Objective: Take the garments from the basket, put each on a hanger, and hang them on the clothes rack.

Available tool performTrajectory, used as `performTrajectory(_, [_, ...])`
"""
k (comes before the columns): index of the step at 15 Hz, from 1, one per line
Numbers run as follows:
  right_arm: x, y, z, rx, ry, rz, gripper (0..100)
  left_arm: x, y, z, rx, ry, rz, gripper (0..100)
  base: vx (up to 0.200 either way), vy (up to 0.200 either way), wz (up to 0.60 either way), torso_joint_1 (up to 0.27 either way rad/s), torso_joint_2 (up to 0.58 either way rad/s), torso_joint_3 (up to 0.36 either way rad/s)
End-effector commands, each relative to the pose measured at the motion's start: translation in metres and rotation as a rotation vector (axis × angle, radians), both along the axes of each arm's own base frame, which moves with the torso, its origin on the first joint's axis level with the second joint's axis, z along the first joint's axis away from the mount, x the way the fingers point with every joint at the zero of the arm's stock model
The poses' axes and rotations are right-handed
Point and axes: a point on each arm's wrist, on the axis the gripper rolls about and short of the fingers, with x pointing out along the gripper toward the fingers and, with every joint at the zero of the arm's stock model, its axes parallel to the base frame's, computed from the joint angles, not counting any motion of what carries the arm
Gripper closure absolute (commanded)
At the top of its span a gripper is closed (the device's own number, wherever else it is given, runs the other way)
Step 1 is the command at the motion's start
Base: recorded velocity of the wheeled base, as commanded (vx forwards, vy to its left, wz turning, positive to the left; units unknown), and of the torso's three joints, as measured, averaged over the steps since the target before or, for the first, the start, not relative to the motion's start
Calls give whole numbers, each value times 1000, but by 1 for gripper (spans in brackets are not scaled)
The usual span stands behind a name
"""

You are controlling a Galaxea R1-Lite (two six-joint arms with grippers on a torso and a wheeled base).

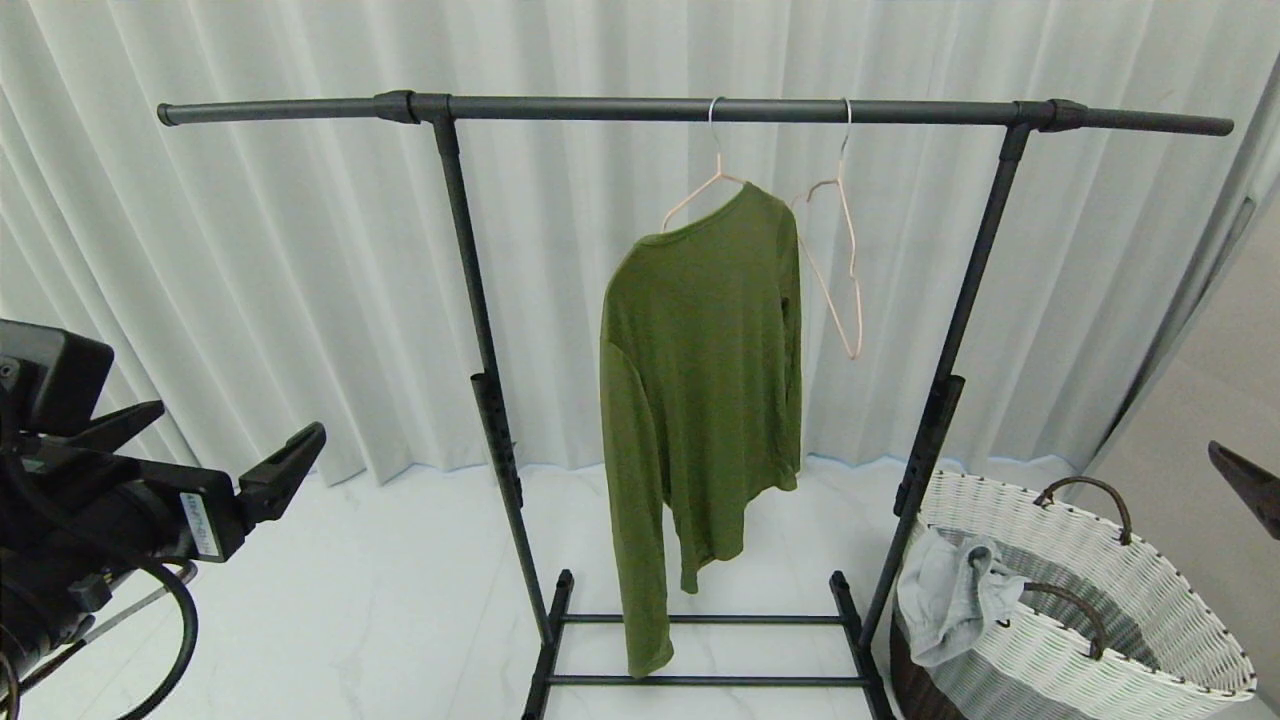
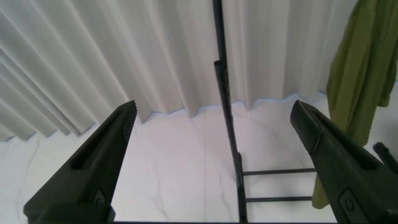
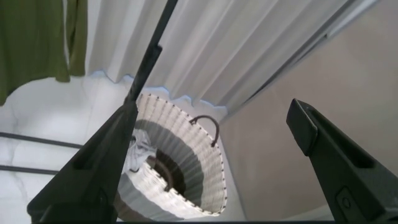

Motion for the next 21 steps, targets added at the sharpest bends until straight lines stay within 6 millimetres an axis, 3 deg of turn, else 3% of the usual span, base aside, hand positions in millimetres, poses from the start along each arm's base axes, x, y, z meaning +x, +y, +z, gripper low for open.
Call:
performTrajectory(1, [1, -1, -1, -2, 8, -6, 0, 7, -2, 4, 0, -1, -5, 0, 0, 0, 0, -203, 481, 286])
performTrajectory(8, [2, 0, -2, -4, 13, 5, 0, 7, -6, 4, 9, -1, -32, 0, 0, 0, 0, -173, 470, 283])
performTrajectory(13, [7, 1, -11, -13, 53, 9, 0, 7, 5, -2, 8, 20, 36, 0, 0, 0, 0, -104, 332, 225])
performTrajectory(15, [6, 3, -12, 3, 59, 108, 0, 5, 11, -8, 16, 39, 76, 0, 0, 0, 0, -13, 38, 23])
performTrajectory(18, [8, 11, -13, 41, 77, 399, 0, 4, 13, -9, 16, 41, 87, 0, 0, 0, 0, 0, 0, 0])
performTrajectory(21, [12, 12, -16, 43, 101, 435, 0, 2, 13, -8, 15, 36, 87, 0, 0, 0, 0, 0, 0, 0])
